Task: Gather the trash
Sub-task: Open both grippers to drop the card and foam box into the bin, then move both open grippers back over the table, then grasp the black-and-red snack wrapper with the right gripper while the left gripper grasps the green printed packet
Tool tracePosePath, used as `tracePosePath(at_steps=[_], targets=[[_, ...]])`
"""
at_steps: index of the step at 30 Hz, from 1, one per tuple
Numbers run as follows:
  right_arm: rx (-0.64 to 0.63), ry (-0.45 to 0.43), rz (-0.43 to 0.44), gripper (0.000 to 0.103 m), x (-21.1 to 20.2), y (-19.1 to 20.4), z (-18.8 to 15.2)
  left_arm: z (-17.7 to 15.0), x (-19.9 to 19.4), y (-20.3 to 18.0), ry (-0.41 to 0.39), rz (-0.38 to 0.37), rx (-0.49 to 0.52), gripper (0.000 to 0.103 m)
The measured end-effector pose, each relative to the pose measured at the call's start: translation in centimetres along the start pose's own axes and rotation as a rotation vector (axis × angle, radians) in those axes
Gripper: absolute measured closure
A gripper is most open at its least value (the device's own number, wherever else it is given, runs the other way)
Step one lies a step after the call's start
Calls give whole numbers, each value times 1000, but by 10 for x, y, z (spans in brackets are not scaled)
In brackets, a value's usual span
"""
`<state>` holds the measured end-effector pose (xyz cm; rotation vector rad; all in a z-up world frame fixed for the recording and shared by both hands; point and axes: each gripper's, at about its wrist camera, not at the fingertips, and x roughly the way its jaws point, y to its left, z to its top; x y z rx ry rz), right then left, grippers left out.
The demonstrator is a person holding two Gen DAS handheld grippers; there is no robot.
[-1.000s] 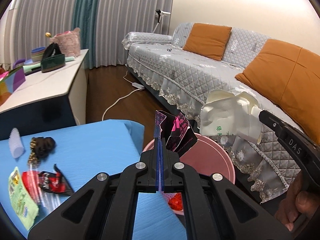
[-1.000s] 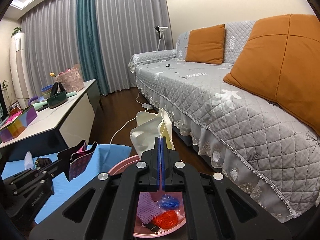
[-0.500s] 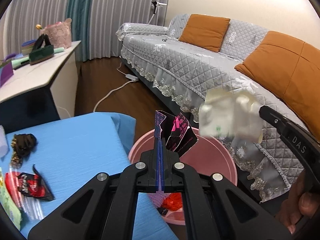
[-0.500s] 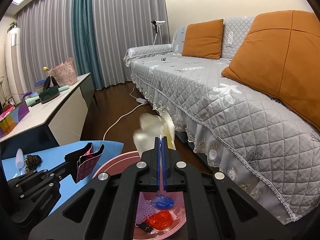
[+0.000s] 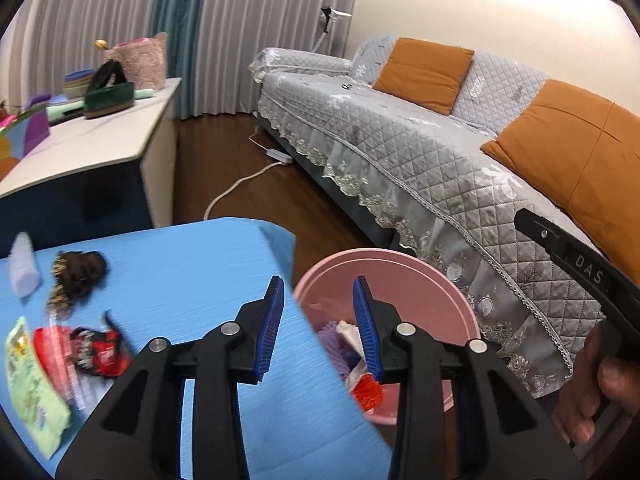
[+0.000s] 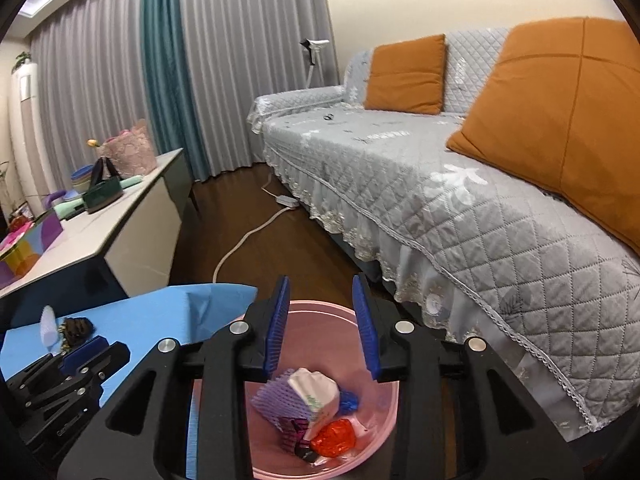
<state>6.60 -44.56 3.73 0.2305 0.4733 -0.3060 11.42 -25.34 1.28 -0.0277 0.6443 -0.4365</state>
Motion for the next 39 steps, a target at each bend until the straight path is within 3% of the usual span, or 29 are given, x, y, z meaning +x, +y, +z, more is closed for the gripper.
tracePosePath(at_steps=[7,17,24,37,39], targets=[[-28,-31,92,69,-21,36,-3,-12,-43,43,-32,70,-44,68],[-68,0,224,69,-32,99,-17,-28,-102,140,-97,219,-123,68],[-104,41,315,69,-27,142,-31,-38,-119,208,-114,328,-192,68],[-105,203,456,69,17,206,-65,-55,-110,261,-49,314,-243,68],[-104,232,470,63,25,213,-69,-56,-105,263,-34,307,-233,68]])
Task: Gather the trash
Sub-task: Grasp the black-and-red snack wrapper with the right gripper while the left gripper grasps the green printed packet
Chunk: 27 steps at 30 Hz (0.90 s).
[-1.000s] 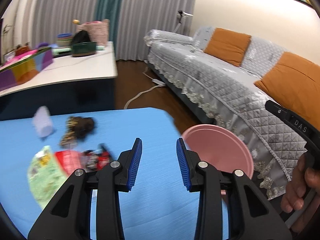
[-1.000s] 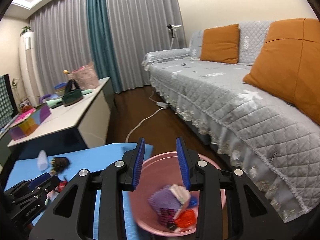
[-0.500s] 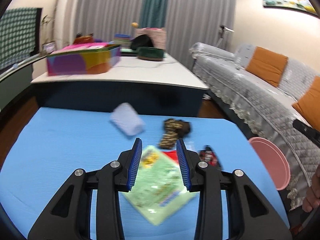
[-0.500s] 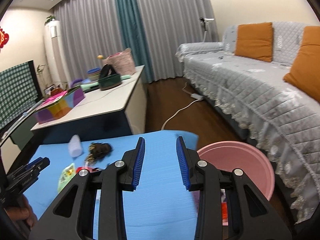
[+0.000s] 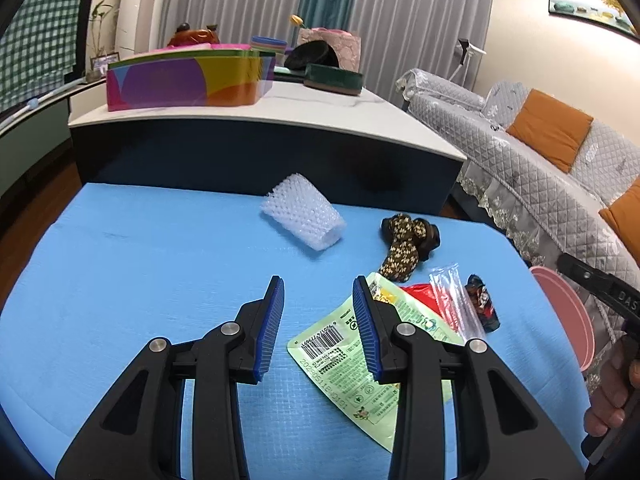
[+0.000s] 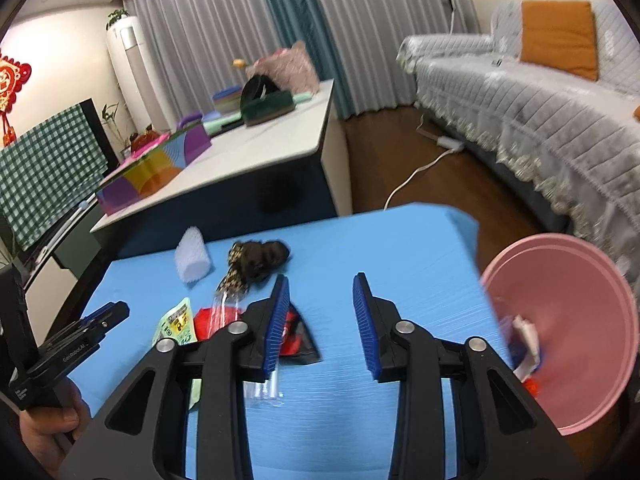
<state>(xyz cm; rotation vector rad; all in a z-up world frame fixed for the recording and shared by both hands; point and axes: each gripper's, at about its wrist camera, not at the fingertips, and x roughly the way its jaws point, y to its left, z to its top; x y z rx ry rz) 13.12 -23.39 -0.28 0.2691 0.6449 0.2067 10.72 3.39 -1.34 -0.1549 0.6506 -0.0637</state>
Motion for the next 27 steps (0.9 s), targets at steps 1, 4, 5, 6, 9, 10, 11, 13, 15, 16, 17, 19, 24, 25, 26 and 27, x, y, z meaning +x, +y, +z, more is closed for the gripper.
tracePosePath(at_steps=[1,4,5,6,9,10,11,13,15,16,17,19,24,25,26,27], targets=[[4,15,7,58,7,1,-1,0,3,0,7,-6,6,68],[14,60,31,51,25,4,-6,-1,11,0,28,-31,18,68],[15,71,38,47,30,4,-7,0,15,0,38,-40,21,68],[16,80,43,46,34,5,-8,0,19,-1,46,-46,25,68],[22,117,71,38,48,8,-11,0,31,-1,71,-62,26,67],[23,128,82,35,52,9,-11,0,34,0,77,-66,25,66],[23,137,90,33,56,9,-11,0,38,1,87,-72,23,66],[13,156,97,33,62,12,-13,0,44,1,107,-84,22,66],[11,176,104,32,68,13,-15,-1,49,0,124,-94,25,66],[12,190,110,32,72,14,-16,-1,51,0,132,-97,27,66],[9,202,114,32,75,15,-17,-1,54,-1,143,-102,32,66],[-3,221,116,32,80,18,-20,-2,57,-1,153,-104,31,66],[-44,255,116,34,84,26,-25,-6,62,1,184,-132,15,66],[-47,257,115,36,84,27,-25,-7,62,1,192,-145,11,66],[-54,259,116,42,84,28,-25,-7,62,2,195,-151,7,66],[-59,259,113,45,83,29,-26,-8,61,2,197,-156,6,66]])
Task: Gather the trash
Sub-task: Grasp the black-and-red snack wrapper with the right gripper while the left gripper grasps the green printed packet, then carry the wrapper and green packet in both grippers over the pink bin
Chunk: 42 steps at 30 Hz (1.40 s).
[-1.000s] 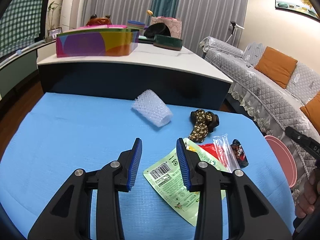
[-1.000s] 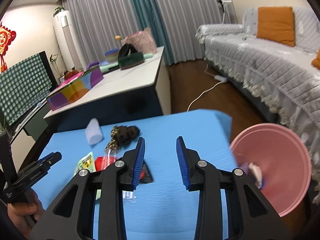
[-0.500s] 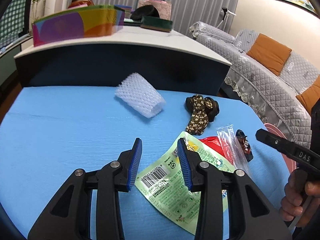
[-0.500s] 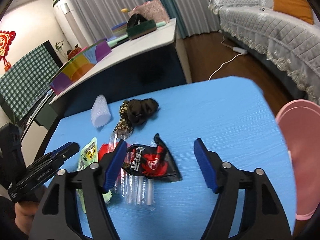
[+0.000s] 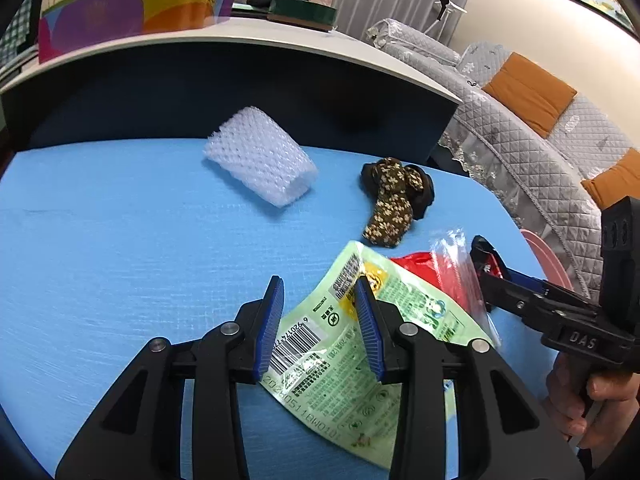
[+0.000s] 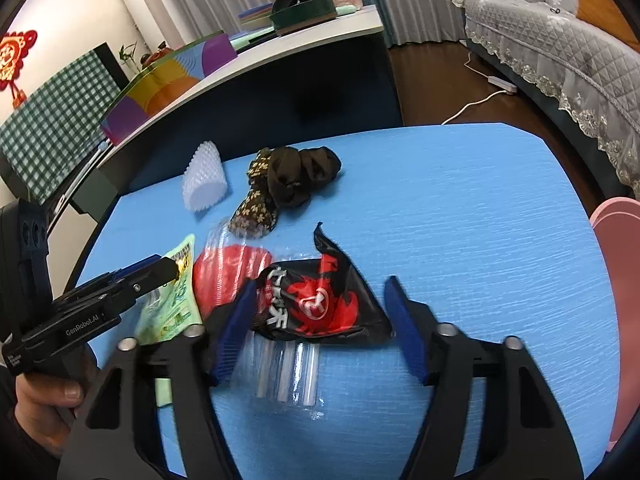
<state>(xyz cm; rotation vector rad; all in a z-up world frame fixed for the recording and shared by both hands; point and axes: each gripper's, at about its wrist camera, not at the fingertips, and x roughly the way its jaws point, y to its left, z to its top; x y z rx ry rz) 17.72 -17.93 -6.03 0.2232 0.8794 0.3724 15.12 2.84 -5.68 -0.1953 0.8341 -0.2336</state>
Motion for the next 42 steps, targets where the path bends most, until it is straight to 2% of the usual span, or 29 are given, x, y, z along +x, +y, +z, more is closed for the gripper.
tracePosePath(at_steps=[2,5,15,22,32,42], targets=[[-9,-5,-5,52,-3,1,0,-2,0,-1,8,-7,4,66],[-33,-24,-18,56,-12,3,0,-3,-2,-4,14,-13,15,66],[-10,-119,-86,57,-52,-9,4,-6,-15,-17,31,-1,75,92],[-11,-176,-129,57,-84,-12,1,-6,-36,-28,4,-2,97,98],[-13,-269,-186,57,-138,-14,-6,-1,-83,-50,-85,-45,100,102],[-18,-327,-241,57,-171,-17,-11,0,-108,-77,-171,-54,121,102]])
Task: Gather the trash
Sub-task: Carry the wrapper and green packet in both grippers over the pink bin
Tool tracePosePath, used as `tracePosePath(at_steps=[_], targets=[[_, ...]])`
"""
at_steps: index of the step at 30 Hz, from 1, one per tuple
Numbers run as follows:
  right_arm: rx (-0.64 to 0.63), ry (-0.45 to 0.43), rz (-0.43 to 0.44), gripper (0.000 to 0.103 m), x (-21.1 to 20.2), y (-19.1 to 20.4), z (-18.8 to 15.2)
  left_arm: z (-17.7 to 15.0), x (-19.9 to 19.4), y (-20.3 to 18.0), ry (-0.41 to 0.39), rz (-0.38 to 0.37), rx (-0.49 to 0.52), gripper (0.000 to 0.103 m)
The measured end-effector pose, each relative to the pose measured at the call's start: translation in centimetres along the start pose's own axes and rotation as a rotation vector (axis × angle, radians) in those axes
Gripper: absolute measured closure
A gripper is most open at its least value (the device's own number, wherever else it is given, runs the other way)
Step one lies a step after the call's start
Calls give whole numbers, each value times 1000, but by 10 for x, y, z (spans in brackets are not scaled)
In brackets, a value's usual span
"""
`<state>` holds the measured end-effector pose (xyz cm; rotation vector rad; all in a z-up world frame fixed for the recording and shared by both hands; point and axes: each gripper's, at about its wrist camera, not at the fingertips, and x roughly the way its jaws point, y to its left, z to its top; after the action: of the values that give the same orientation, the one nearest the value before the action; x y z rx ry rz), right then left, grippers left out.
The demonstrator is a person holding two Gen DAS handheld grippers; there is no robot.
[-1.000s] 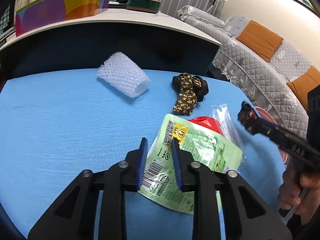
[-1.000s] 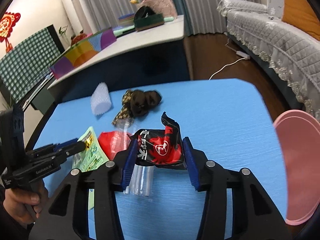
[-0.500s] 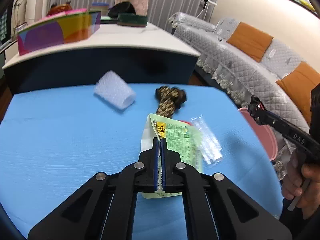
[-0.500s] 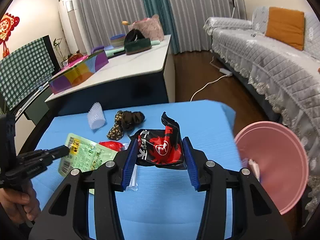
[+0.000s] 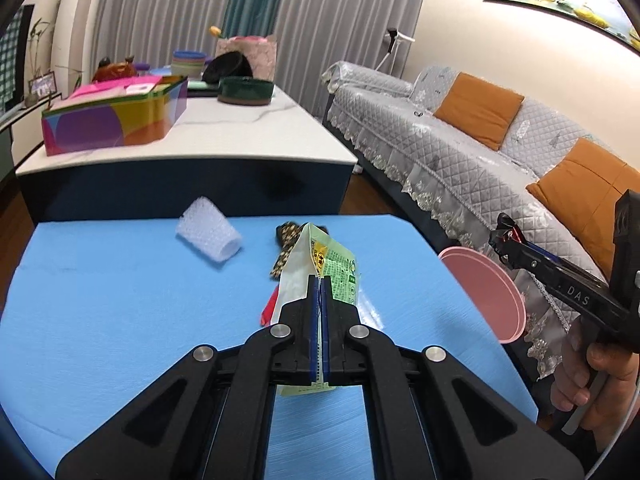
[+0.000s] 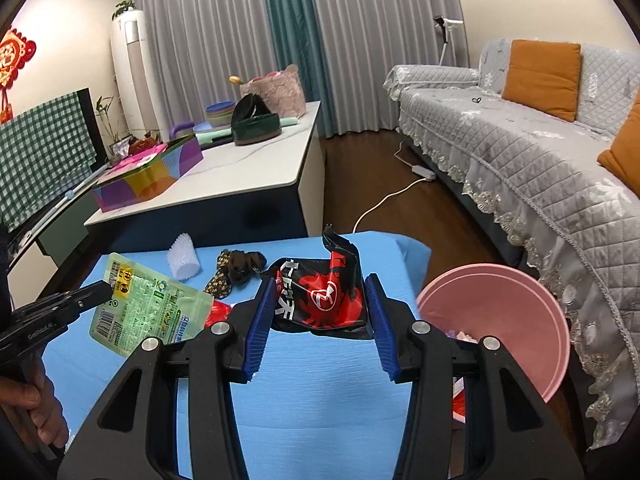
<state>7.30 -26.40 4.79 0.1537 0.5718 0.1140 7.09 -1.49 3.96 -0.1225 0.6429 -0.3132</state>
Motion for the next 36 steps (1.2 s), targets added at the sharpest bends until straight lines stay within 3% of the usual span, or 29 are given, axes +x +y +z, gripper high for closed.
tracePosePath(at_steps=[14,36], targets=[[-7,-63,-54,57,-22,-18,8,5,-6,-26,-69,28,29,102],[17,-118,-205,57,-32,-66,7,8,15,-70,-75,19,66,102]])
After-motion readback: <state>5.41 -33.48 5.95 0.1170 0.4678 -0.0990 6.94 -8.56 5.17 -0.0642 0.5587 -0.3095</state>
